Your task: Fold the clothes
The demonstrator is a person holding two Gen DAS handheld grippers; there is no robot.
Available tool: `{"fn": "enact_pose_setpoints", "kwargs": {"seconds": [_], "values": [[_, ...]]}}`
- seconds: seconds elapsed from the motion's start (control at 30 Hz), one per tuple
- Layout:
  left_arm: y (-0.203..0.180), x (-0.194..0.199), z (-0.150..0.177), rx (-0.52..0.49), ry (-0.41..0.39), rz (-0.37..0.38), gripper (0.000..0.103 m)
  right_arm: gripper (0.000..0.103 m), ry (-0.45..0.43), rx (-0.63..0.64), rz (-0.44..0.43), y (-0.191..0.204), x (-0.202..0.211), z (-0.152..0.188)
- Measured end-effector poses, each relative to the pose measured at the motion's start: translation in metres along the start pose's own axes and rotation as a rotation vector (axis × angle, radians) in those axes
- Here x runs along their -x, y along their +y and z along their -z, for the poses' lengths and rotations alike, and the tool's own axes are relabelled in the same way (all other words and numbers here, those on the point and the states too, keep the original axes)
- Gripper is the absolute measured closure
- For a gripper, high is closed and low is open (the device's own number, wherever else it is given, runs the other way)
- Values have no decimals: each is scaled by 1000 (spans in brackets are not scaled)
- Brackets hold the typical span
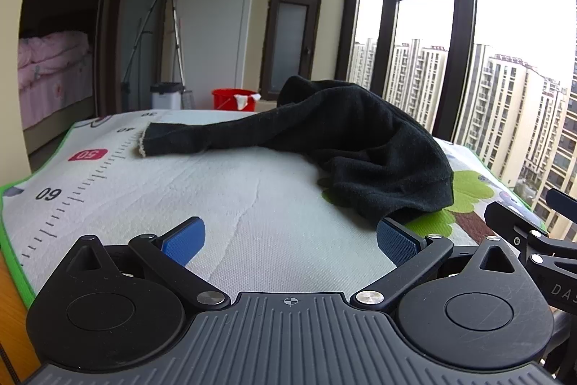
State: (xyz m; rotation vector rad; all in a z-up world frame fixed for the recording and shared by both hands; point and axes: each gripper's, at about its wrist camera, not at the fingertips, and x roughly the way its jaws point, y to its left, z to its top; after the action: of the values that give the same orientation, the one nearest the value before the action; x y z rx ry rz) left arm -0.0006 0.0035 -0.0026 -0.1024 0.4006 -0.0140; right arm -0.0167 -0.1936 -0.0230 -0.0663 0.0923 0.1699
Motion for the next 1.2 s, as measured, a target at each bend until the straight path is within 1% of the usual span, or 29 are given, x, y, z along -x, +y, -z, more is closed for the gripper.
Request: {"fn": "enact_pose_setpoints", "kwargs": {"seconds": [0.5,0.87,0.97,1.13,1.2], "values": [[-4,-4,-1,-23,30,-25,0,0,-21,-26,-17,-5,2,1],[-2,-4,-2,-16,38,-21,0,0,11,-24,-13,-5,-2,0],[-2,-4,-2,-12,41,-19,0,0,41,-31,-14,-6,-5,-2],[-3,-5,-2,-17,48,-18,0,0,196,-43,-51,-10,-26,-10],[-3,-5,-2,-22,50,-17,0,0,226,-13,-68,-8,-30,-11]]}}
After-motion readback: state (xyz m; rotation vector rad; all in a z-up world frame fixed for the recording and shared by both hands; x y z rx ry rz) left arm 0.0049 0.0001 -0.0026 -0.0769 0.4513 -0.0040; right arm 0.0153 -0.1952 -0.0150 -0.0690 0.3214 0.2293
